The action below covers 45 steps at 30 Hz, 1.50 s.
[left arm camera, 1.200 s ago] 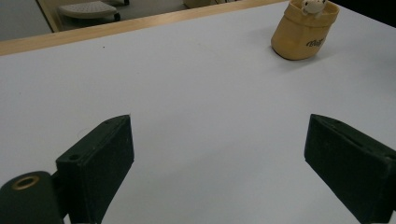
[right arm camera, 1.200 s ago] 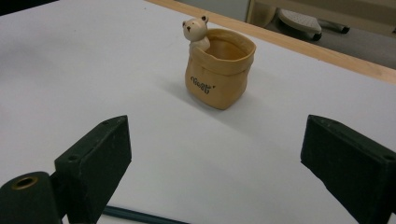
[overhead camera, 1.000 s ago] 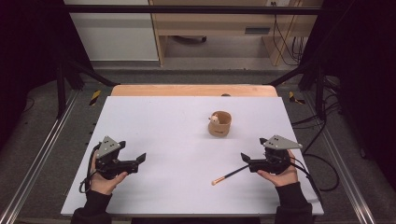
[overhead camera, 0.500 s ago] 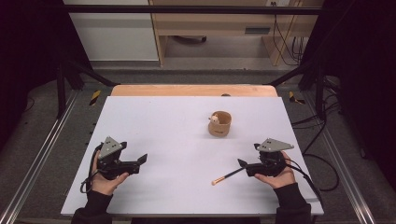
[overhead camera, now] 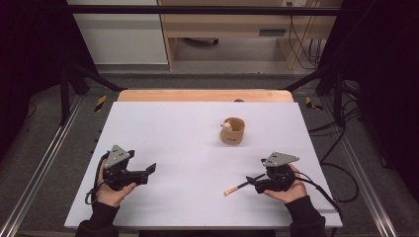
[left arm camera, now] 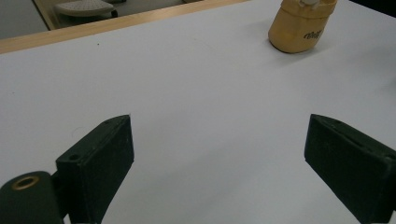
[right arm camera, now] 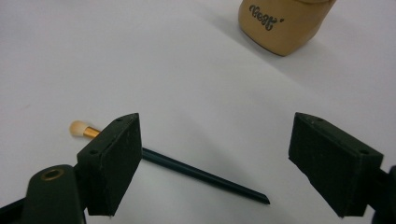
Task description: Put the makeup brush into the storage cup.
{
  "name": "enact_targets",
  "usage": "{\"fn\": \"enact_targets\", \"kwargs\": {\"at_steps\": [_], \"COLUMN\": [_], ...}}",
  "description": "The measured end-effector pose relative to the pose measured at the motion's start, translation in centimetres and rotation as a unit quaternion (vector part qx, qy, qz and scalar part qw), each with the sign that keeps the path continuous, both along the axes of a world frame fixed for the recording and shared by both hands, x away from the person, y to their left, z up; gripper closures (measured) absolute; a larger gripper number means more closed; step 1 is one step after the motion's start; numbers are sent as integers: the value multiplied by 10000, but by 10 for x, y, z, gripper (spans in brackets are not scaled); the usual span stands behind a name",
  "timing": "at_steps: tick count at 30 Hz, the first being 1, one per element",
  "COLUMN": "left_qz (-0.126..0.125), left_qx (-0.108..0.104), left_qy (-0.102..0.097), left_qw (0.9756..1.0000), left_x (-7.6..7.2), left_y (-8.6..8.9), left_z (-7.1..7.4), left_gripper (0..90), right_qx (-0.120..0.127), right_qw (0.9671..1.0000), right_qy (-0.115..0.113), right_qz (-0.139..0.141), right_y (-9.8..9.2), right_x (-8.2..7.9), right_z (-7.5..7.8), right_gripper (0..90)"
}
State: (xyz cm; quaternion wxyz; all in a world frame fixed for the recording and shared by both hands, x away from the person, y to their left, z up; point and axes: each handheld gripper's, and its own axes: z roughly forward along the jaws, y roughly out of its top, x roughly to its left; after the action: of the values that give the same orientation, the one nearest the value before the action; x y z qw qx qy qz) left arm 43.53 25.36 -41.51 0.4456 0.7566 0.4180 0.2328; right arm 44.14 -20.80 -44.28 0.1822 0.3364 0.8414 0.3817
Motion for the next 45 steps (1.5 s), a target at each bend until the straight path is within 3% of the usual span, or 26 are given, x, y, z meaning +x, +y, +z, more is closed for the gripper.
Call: {"fn": "enact_targets", "kwargs": {"at_steps": [16,30,45], "left_qz": [-16,-38,-36], "left_qx": [80,115,106], "left_qy": [35,64,70], "left_qw": [10000,9999,9999], "left_x": [1,2,2], "left_y": [-2,-3,-3], "left_z": [-3,-4,-4], "left_gripper": [79,79,79], "right_qx": [-295,-602,-467], "right_qw": [9985,9963,9957], "right_qy": [392,500,724], "right_qz": [241,354,351], "right_y": [14,21,20], "right_x": [0,2,2], "right_z": [-19,-33,-31], "right_gripper": [228,290,434]}}
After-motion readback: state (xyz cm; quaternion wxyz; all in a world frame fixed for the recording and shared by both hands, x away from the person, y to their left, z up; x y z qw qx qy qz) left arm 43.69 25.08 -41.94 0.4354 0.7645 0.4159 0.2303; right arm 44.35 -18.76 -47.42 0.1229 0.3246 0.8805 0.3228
